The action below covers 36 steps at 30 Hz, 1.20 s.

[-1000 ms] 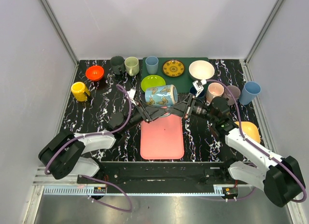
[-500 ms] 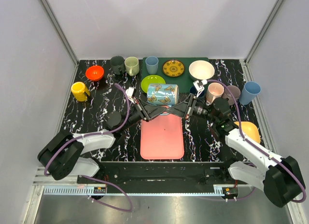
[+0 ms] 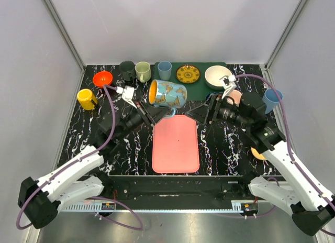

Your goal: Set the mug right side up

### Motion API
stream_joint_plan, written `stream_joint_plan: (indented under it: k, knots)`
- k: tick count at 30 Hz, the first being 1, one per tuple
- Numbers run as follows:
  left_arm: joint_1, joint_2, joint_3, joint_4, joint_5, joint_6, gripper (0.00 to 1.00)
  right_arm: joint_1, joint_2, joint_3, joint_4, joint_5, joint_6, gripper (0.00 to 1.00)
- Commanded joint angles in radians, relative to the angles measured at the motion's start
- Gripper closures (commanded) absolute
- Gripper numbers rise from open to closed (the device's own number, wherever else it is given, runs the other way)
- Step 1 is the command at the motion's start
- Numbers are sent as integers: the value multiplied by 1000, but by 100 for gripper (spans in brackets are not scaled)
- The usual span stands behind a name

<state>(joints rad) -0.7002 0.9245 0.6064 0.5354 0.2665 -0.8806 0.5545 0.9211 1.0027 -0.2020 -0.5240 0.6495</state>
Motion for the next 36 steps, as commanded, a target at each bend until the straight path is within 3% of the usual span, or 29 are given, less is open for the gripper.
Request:
stream_joint_plan:
  k: [1,4,7,11,20,28,36]
  knots:
    - [19,-6,270,-529,-361,331,100,2,-19,86,-368,343,-148,24]
    - [94,133,428,-809,-515,393,100,1,-30,59,-413,433,-177,25]
    - [217,255,490,-906,-509,408,100,2,-47,17,-413,470,-191,26]
    - [333,341,498,-871,-553,433,100,1,-60,-16,-401,481,-217,27]
    - [455,589,592,-804,-601,456,100,2,-56,-85,-347,432,-223,27]
    - [465,772,601,-644,-593,460,100,2,-38,-115,-320,421,-206,27]
    - [465,919,730,-637,-546,465,100,2,-1,-115,-306,429,-203,27]
